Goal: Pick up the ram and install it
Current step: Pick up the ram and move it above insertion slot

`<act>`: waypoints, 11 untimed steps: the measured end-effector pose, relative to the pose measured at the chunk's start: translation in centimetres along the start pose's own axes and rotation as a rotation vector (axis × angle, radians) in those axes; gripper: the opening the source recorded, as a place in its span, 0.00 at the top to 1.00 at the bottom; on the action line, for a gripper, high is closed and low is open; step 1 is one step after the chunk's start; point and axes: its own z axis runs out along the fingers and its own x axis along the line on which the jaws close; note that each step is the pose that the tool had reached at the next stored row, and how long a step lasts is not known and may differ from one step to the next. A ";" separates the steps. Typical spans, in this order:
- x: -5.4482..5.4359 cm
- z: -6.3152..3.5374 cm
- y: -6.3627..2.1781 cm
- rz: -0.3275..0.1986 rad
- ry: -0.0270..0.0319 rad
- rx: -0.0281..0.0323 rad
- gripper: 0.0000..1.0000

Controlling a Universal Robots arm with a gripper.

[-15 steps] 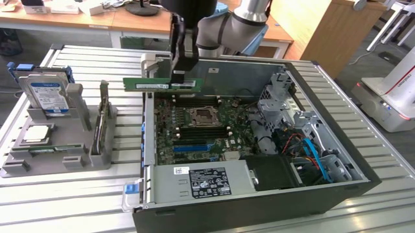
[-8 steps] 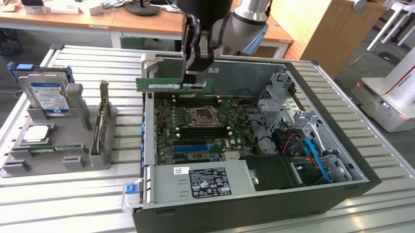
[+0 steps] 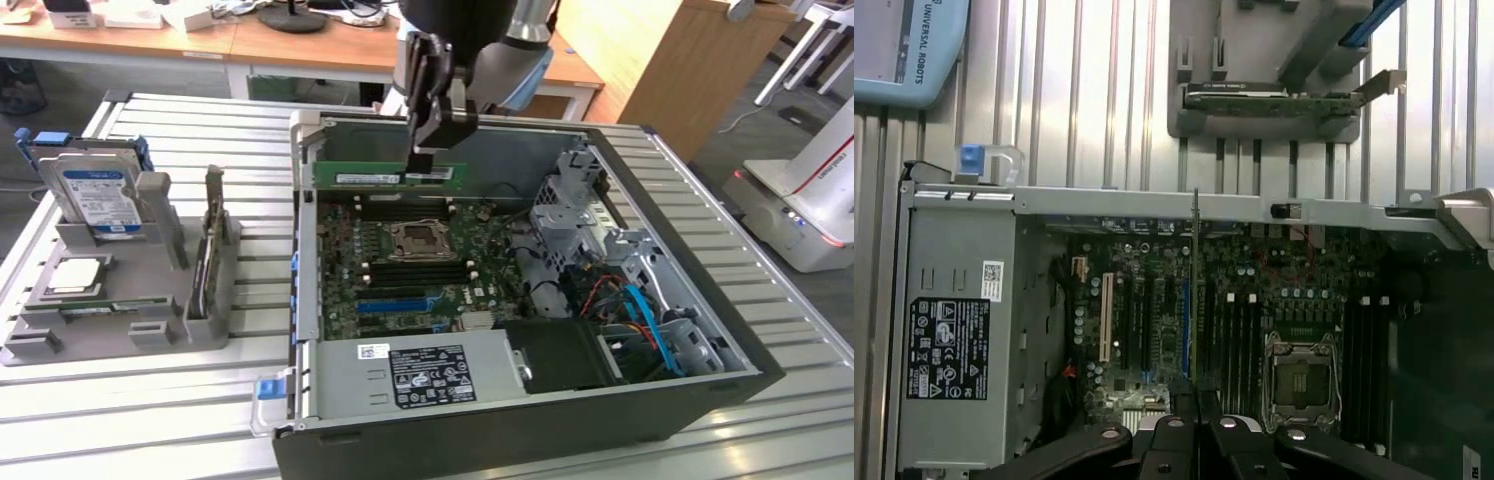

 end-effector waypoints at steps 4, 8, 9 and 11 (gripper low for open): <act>0.0 -0.06 -1.47 0.000 0.0000 0.0001 0.88; 0.1 -0.12 -2.92 0.000 -0.0001 0.0000 0.88; 0.1 -0.13 -3.25 0.000 -0.0001 -0.0001 0.88; 0.1 -0.16 -3.85 0.000 -0.0001 0.0000 0.88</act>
